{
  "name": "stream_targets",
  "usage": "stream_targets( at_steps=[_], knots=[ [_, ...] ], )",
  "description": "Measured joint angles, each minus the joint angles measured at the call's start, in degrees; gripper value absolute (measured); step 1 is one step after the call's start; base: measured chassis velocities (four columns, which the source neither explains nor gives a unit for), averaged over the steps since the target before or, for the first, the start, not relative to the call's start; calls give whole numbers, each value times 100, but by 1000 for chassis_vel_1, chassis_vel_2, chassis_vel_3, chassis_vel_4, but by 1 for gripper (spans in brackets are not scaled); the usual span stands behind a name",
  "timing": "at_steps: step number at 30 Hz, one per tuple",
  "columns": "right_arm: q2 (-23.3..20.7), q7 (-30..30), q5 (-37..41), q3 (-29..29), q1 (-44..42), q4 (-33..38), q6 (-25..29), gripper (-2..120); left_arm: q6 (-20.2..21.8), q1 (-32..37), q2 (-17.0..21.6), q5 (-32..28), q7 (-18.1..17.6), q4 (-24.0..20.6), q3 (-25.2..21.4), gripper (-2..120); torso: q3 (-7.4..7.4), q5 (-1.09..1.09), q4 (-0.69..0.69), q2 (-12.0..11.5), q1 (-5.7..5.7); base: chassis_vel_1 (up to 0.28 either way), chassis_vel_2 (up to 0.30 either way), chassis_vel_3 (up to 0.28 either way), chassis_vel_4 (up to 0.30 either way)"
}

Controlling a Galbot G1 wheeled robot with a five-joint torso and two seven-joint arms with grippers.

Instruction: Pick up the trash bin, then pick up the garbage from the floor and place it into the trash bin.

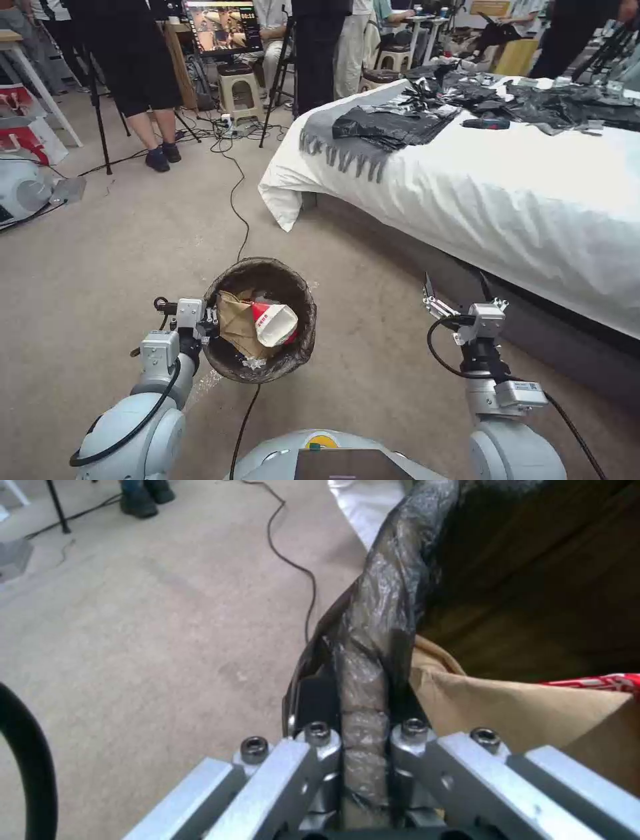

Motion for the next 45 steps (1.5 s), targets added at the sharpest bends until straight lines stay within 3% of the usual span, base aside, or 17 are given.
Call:
stream_targets(
  at_steps=[45],
  knots=[
    [-60, 46, 56, -37, 95, -57, -114, 100, -8, -33, -34, -8, 3, 1, -33, 2, 0, 0, -1, 0, 0, 41, 39, 38, 37]
  ],
)
